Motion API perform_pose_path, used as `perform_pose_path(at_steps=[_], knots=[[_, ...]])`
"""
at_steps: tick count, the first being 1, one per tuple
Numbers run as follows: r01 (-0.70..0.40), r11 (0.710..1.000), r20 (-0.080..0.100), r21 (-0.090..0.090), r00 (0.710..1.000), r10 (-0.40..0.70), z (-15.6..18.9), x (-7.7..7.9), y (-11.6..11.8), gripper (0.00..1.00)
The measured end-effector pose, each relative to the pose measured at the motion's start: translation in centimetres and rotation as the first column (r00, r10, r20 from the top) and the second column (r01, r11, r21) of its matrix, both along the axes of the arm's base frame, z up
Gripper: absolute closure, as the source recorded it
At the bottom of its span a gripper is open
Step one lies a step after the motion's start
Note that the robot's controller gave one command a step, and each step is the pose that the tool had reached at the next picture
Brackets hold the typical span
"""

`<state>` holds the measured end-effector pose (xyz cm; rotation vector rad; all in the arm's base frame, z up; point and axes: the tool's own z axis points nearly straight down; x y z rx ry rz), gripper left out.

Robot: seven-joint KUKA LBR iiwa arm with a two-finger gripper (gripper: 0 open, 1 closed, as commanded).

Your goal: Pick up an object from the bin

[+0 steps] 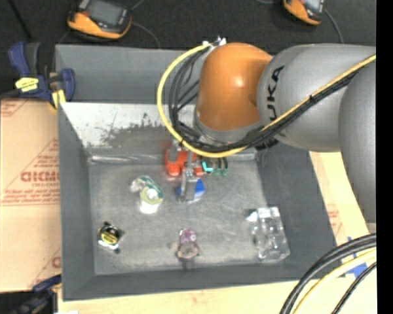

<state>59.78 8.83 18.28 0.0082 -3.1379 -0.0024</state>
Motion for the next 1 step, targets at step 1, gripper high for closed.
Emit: perform_pose_path(at_steps=[1], knots=[[0.33, 0.944, 0.0, -0.001, 0.944, -0.33, -11.3, 2.59, 2.22, 0.0]])
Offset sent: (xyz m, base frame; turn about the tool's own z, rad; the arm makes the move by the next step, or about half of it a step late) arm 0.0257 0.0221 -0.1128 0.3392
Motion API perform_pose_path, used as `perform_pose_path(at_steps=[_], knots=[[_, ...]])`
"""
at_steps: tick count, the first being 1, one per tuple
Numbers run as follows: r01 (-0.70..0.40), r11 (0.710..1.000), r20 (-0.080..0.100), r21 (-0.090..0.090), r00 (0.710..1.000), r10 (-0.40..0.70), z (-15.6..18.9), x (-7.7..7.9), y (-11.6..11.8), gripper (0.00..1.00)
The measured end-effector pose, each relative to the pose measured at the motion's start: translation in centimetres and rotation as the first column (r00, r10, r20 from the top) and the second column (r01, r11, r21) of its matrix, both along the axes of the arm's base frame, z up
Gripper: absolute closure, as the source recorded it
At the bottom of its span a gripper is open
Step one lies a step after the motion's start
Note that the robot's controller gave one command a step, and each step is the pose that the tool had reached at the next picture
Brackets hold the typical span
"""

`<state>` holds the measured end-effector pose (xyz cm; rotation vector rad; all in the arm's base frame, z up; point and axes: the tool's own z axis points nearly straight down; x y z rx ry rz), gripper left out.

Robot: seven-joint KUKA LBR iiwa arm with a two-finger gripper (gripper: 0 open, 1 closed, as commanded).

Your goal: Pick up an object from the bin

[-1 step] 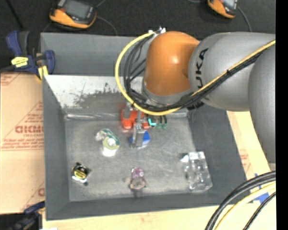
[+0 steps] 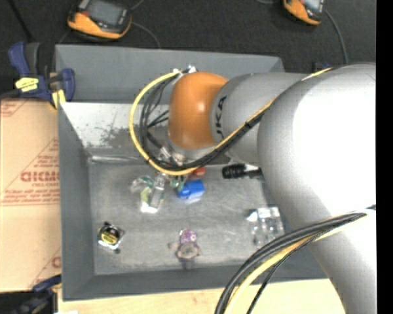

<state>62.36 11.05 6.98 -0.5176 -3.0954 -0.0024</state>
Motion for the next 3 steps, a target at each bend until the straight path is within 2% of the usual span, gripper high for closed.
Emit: perform_pose_path(at_steps=[1, 2, 3], knots=[[0.129, 0.992, 0.003, -0.001, 0.992, -0.129, 3.2, -1.8, -0.1, 0.0], [0.28, 0.96, -0.001, -0.003, 0.96, -0.28, 3.1, -2.1, -0.8, 0.0], [0.428, 0.904, 0.006, 0.004, 0.904, -0.428, 0.4, -2.3, -1.4, 0.0]])
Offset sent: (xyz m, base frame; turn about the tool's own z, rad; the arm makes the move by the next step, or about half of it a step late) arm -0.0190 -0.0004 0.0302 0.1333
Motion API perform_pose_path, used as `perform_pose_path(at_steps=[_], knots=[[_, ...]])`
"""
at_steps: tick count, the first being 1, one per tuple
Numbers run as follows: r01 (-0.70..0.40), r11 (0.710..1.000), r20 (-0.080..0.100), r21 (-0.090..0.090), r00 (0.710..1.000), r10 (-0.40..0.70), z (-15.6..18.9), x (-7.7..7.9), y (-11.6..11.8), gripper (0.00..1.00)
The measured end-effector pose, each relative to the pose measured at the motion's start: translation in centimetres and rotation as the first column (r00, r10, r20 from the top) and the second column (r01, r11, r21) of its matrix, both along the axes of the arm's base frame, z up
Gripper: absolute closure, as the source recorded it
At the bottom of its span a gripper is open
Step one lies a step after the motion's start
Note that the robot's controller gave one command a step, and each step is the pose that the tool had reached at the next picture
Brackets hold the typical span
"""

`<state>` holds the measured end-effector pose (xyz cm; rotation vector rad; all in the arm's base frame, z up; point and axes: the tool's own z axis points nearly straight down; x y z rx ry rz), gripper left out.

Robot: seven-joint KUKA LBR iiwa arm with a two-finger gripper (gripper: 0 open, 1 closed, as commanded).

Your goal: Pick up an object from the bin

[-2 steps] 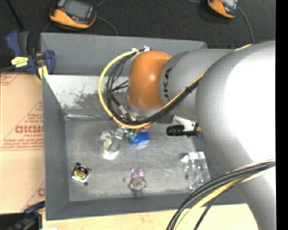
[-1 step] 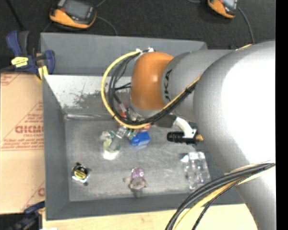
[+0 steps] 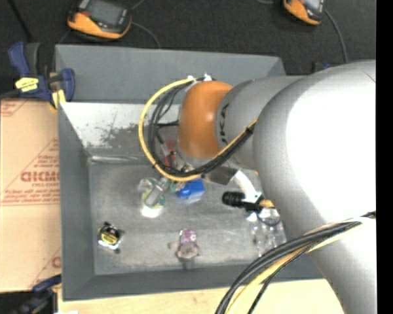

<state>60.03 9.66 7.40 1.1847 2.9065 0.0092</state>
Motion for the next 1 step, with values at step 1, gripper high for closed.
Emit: perform_pose_path(at_steps=[1], knots=[[-0.002, 1.0, 0.005, 0.0, 1.0, 0.002, 0.23, 0.19, -0.03, 0.0]])
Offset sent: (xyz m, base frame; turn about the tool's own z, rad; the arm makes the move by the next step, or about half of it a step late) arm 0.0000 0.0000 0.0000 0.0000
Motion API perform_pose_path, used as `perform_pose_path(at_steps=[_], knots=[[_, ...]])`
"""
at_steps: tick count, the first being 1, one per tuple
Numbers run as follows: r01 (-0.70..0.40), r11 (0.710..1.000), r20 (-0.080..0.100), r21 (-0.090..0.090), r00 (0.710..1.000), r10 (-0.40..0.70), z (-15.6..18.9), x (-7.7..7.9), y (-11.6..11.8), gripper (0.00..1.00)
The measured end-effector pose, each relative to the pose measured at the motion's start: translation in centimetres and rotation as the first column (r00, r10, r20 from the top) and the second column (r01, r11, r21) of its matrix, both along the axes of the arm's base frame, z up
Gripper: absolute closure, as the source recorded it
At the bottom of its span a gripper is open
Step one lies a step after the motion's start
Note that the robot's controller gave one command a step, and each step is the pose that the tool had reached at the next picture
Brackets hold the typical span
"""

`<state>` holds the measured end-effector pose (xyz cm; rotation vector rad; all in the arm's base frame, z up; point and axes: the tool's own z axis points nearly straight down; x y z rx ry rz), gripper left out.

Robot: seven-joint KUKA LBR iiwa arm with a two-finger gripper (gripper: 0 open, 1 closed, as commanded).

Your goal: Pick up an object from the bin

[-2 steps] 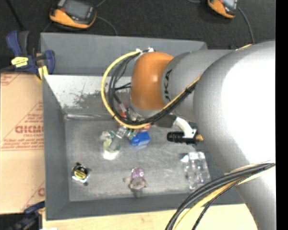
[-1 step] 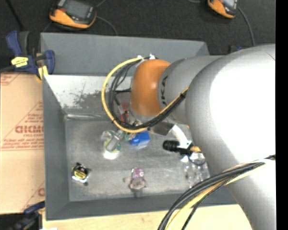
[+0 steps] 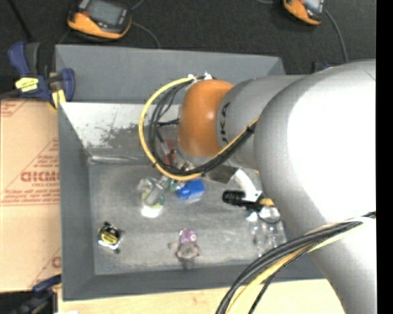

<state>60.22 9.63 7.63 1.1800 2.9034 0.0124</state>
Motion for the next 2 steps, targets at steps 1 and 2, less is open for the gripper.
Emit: perform_pose_path(at_steps=[1, 2], knots=[[-0.001, 1.0, -0.002, 0.005, 1.0, 0.001, 0.4, 0.1, 0.2, 1.0], [-0.007, 1.0, -0.003, -0.003, 1.0, 0.007, 5.5, 0.3, 0.1, 1.0]])
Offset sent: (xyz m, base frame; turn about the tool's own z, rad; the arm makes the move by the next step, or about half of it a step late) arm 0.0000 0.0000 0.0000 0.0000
